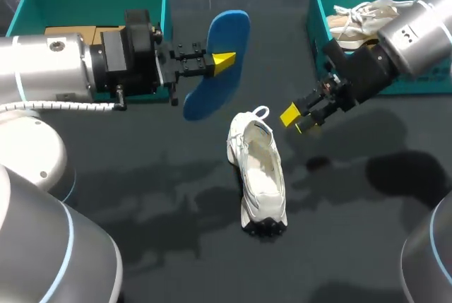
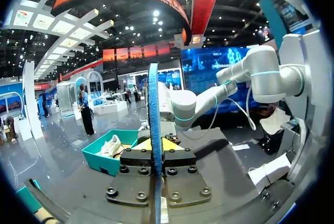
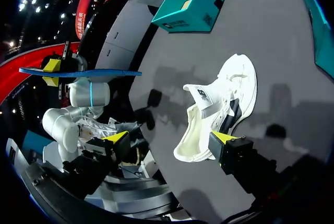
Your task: Take the shoe out of the shoebox, open the shoe tongue, remove and reinsert the insole, then place the shoe into the shoebox
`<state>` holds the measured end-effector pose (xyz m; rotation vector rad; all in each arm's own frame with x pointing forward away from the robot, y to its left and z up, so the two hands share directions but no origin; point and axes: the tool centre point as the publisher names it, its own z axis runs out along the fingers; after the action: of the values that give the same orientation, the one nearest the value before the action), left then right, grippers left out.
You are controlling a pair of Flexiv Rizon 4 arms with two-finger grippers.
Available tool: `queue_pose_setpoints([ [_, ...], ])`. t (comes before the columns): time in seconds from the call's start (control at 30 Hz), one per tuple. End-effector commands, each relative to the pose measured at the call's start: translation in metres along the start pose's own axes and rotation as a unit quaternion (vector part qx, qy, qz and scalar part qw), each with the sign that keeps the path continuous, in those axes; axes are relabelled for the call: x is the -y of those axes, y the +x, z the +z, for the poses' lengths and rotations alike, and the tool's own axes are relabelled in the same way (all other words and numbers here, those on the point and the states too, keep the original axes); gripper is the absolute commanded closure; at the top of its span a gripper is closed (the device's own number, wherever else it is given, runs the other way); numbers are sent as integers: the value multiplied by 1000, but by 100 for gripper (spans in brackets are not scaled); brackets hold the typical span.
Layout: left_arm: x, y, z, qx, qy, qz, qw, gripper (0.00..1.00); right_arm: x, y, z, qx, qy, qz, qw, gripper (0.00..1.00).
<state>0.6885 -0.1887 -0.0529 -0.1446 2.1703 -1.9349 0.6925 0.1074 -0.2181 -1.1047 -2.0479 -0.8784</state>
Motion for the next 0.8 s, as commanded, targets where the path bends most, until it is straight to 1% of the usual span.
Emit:
queue_pose_setpoints([
  [0.03,4,2,14,7,-4,-1,1000,100,4,3,1,4,-4,1,1000,0],
  [0.13,4,2,14,7,-4,-1,1000,100,4,3,1,4,-4,1,1000,0],
  [0.27,-9,-9,19,18,-10,45,999,100,-4,5,-6,-29,-9,-8,1000,0],
  [0.33,-15,-12,22,28,-12,71,997,100,-8,7,-8,-36,-9,-12,999,0],
  [0.37,-20,-19,25,26,-12,65,997,100,-11,8,-9,-45,-8,-15,999,0],
  [0.4,-25,-23,28,35,-18,94,995,100,-14,9,-11,-52,-7,-17,998,0],
  [0.43,-29,-26,31,39,-22,101,994,100,-16,10,-13,-57,-4,-16,998,0],
  [0.5,-36,-32,36,54,-16,140,989,100,-21,11,-15,-70,-4,-19,997,0],
  [0.53,-39,-37,37,67,-2,165,984,100,-23,11,-17,-77,-3,-22,997,0],
  [0.57,-41,-42,39,73,2,175,982,100,-24,11,-17,-80,-5,-24,996,0],
  [0.6,-41,-42,39,73,2,175,982,100,-27,10,-20,-81,-10,-26,996,0],
  [0.8,-41,-42,39,73,2,175,982,100,-27,10,-20,-81,-10,-26,996,0],
])
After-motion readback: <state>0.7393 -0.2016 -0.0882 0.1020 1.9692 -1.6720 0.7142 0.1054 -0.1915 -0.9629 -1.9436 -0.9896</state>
